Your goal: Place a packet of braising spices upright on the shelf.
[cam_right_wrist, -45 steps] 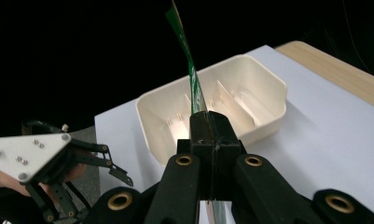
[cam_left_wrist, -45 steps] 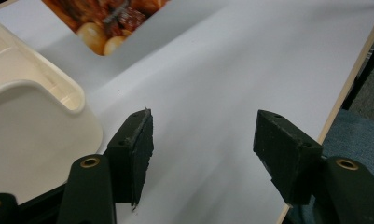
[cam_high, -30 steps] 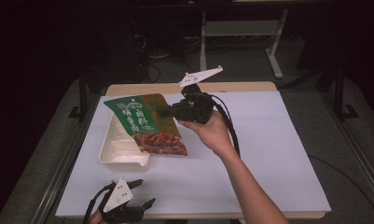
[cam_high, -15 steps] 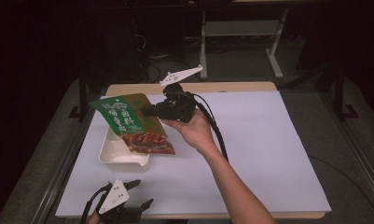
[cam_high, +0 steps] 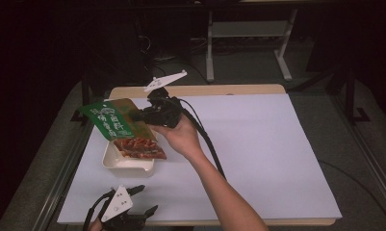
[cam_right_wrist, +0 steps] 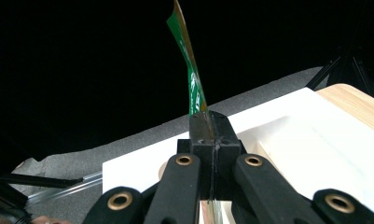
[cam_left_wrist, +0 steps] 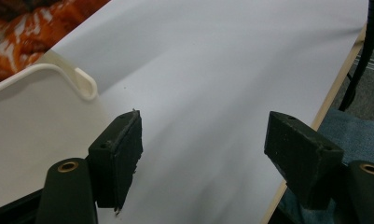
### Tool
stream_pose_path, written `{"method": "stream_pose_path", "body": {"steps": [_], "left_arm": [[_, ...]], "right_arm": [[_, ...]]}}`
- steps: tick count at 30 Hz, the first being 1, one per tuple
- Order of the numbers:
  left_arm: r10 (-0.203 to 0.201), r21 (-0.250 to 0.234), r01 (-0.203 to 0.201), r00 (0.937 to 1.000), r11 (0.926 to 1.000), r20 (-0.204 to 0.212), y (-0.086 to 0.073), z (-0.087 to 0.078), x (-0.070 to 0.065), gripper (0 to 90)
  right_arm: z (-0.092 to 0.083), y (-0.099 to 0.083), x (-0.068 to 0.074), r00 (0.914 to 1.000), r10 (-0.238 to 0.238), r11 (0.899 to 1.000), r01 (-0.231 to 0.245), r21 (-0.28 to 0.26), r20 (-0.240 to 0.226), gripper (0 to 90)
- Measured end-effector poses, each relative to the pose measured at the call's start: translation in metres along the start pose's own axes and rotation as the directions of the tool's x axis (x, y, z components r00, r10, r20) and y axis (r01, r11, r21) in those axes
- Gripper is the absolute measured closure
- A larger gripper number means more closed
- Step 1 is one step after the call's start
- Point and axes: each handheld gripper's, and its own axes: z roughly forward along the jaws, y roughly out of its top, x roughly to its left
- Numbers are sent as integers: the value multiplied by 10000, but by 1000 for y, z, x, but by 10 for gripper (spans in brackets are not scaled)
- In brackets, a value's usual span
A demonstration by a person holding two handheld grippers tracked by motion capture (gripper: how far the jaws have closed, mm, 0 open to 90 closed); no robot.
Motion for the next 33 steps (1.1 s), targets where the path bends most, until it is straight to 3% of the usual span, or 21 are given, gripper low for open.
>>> {"method": "stream_pose_path", "body": {"steps": [4,12,19,24,30,33], "left_arm": [[263,-22,-263,9996,9997,-50,0,-1,1,270],[246,-48,-247,9997,9997,-50,0,-2,0,266],[593,89,-593,9982,9982,-4,1,-1,-1,266],[552,18,-552,9985,9985,-19,2,-1,-3,267],[547,-19,-547,9985,9985,-51,2,-1,-3,267],[545,-63,-546,9985,9985,-66,2,-2,-3,267]], "right_arm": [[13,1,3,9999,-100,9999,99,54,101,900],[38,-3,5,9998,-16,9999,13,130,190,900],[46,-17,5,9981,225,9995,-211,-243,580,900],[47,-27,2,9962,450,9982,-419,-432,741,895],[47,-26,3,9941,-64,10000,68,-33,1081,854],[50,-23,0,9937,-197,9989,149,444,1101,806]]}}
